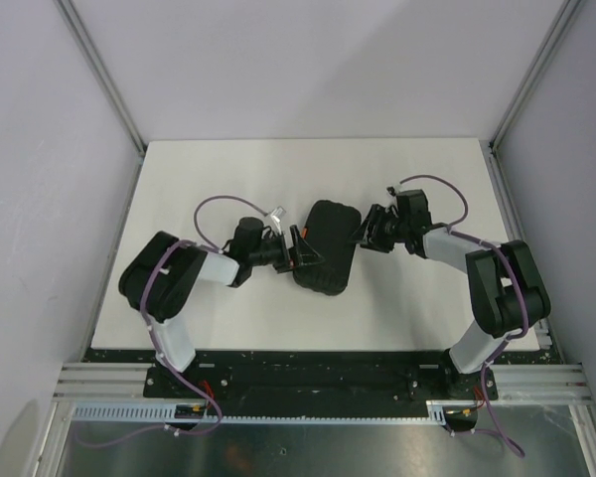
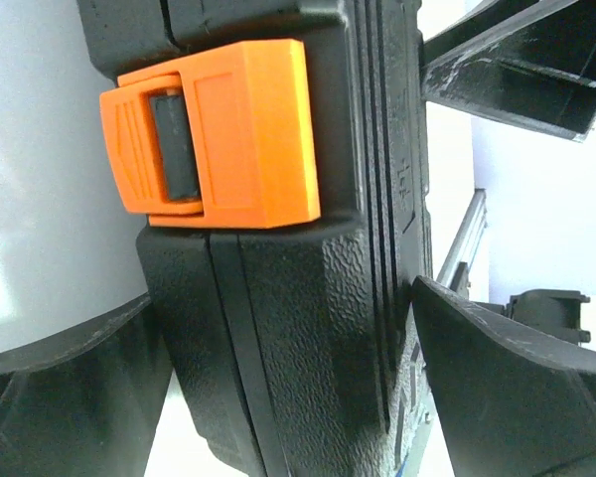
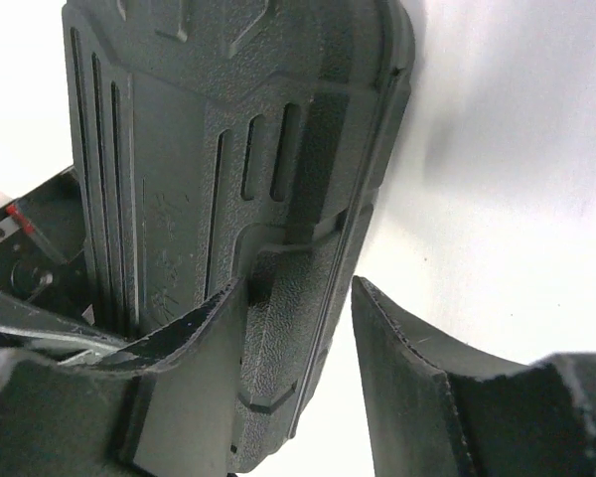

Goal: Pack the tool kit

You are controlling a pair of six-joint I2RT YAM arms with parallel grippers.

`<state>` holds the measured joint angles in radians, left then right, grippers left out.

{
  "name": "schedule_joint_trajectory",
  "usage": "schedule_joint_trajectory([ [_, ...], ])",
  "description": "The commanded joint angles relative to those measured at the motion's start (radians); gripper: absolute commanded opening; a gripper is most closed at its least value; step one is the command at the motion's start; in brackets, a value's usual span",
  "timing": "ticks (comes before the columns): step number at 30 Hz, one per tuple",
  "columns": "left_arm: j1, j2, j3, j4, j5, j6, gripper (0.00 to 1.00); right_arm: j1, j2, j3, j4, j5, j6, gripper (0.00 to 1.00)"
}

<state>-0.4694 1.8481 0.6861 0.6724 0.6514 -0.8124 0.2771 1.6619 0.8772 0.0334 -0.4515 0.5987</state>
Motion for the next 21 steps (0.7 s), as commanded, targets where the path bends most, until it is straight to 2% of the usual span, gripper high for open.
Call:
schedule_joint_trajectory([
  [1,0.005,-0.121,-0.054,-0.257,-0.216,0.090,1.00,0.010,0.005,0.039,-0.044,0.120,-0.032,0.51],
  [9,-0.001,-0.352,0.091,-0.779,-0.544,0.268,0.99,0.025,-0.071,0.094,-0.133,0.243,-0.077,0.52],
  [13,-0.001,-0.545,0.062,-0.834,-0.689,0.305,0.99,0.022,-0.172,0.104,-0.224,0.345,-0.107,0.54],
  [21,0.003,-0.991,0.004,-0.912,-0.744,0.388,0.99,0.010,-0.498,0.101,-0.497,0.574,-0.176,0.59],
])
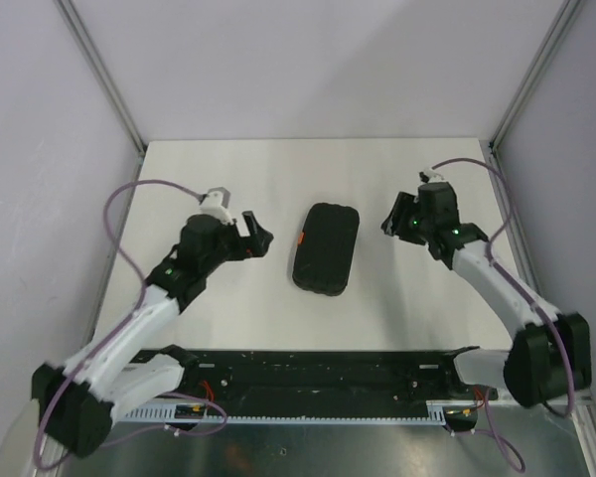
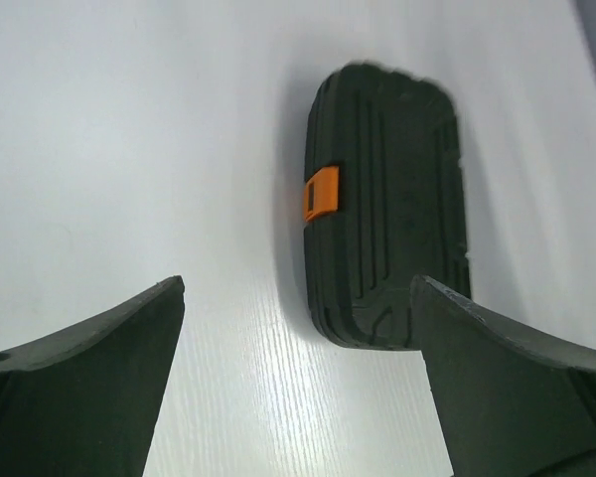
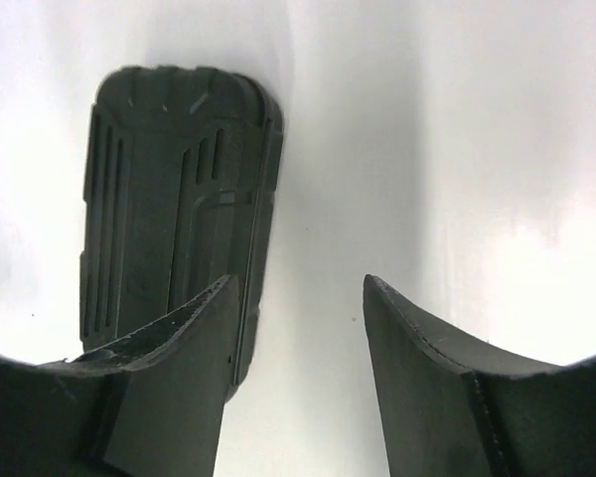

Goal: Pack the tool kit

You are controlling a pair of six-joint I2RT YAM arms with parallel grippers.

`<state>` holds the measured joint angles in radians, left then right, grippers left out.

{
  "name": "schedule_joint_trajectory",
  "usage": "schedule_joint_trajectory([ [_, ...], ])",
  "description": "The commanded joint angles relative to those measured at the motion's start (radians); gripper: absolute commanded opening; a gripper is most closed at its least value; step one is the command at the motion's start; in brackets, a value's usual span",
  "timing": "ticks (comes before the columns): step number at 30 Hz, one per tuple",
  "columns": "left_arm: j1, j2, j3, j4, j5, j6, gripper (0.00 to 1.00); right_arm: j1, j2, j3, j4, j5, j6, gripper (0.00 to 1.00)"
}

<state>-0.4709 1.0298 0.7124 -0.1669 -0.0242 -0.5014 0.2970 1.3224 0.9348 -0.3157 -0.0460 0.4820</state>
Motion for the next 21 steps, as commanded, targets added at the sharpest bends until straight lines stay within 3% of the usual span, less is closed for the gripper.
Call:
schedule_joint_trajectory([
  [1,0.006,-0.223,-0.021,-0.087,-0.037,0.108,1.00,-0.016,-0.198,0.043,-0.175,0.196,-0.059,0.59],
  [8,0.008,-0.403,0.048,-0.300,-0.082,0.156,1.00,-0.061,-0.427,0.036,-0.378,0.384,-0.006,0.59],
  [12,0.009,-0.465,0.039,-0.343,-0.116,0.163,0.99,-0.065,-0.502,0.026,-0.427,0.455,-0.014,0.59],
  [21,0.008,-0.479,0.044,-0.364,-0.126,0.195,0.99,-0.075,-0.531,0.003,-0.446,0.447,0.002,0.59],
])
